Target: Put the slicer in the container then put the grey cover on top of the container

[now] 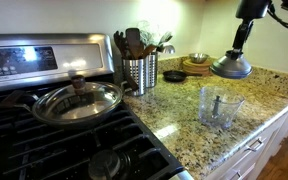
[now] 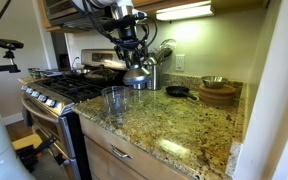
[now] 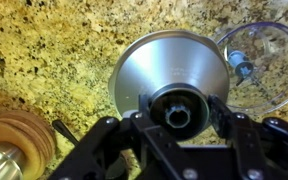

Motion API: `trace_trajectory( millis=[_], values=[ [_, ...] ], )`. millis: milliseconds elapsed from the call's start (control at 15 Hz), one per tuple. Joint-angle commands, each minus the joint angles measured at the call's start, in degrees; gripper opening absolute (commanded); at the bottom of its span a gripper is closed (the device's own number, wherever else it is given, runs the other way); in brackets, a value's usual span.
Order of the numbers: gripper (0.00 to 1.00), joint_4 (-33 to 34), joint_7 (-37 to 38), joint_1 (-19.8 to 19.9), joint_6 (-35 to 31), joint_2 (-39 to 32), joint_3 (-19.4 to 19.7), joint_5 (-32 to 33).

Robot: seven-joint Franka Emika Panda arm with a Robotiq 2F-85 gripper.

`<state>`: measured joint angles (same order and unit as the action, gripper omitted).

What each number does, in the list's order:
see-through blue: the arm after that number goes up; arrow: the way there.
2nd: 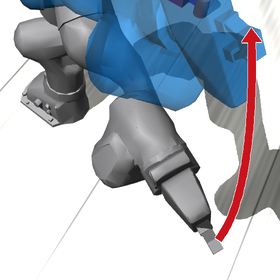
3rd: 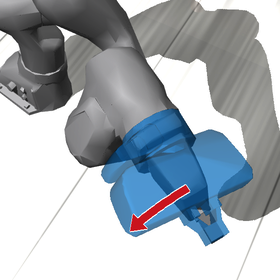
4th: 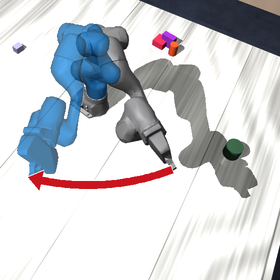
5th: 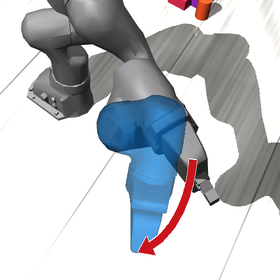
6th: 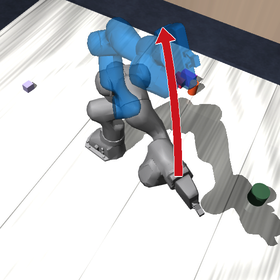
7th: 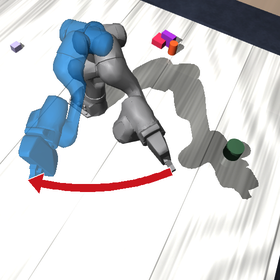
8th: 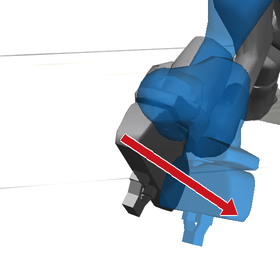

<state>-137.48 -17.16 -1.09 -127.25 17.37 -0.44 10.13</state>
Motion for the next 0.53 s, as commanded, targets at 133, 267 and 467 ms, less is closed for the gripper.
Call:
trace_trajectory(
  millis=[133,267,467],
  values=[
    [0.35,-2.9,-4.6,-3.7,2.1,3.5,-0.6,-1.0],
    [0.35,-3.6,-6.4,-4.8,2.0,3.5,-0.6,-1.5],
    [0.35,-4.7,-9.2,-6.0,1.9,3.8,-0.3,-2.3]
  ],
)
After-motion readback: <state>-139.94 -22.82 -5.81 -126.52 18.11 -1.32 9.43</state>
